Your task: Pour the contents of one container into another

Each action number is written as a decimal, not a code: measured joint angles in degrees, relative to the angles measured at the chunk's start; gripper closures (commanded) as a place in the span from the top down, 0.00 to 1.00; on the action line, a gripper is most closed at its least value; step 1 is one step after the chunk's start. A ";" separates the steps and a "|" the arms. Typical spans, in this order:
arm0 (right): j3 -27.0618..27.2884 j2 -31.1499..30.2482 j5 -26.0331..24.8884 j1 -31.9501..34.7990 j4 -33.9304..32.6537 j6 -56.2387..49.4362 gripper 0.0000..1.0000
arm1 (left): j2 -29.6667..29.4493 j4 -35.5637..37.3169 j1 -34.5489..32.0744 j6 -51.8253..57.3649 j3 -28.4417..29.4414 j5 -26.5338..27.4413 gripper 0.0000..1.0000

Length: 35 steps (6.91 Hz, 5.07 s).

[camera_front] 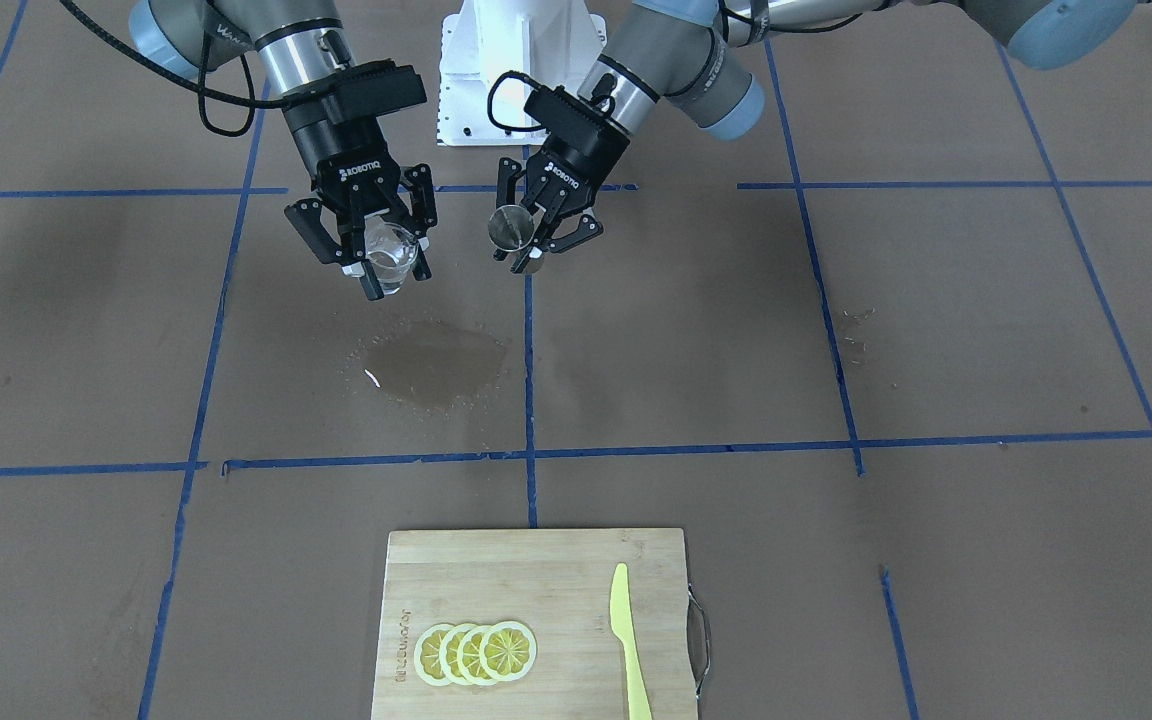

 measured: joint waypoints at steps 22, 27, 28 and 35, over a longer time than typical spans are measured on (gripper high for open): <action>0.86 3.72 -14.67 -6.20 -6.20 -37.67 0.00 | -6.24 -3.38 0.07 0.15 7.27 -0.51 0.00; 0.97 3.94 -16.08 -6.52 -7.27 -42.59 0.00 | -6.24 -4.00 0.07 0.15 7.79 -0.51 0.00; 0.97 4.08 -16.12 -6.53 -7.27 -42.95 0.00 | -6.24 -4.06 0.07 0.15 7.92 -0.51 0.00; 0.55 6.67 -18.16 -6.53 -9.16 -46.40 0.00 | -6.22 -4.18 0.08 0.15 8.49 -0.57 0.00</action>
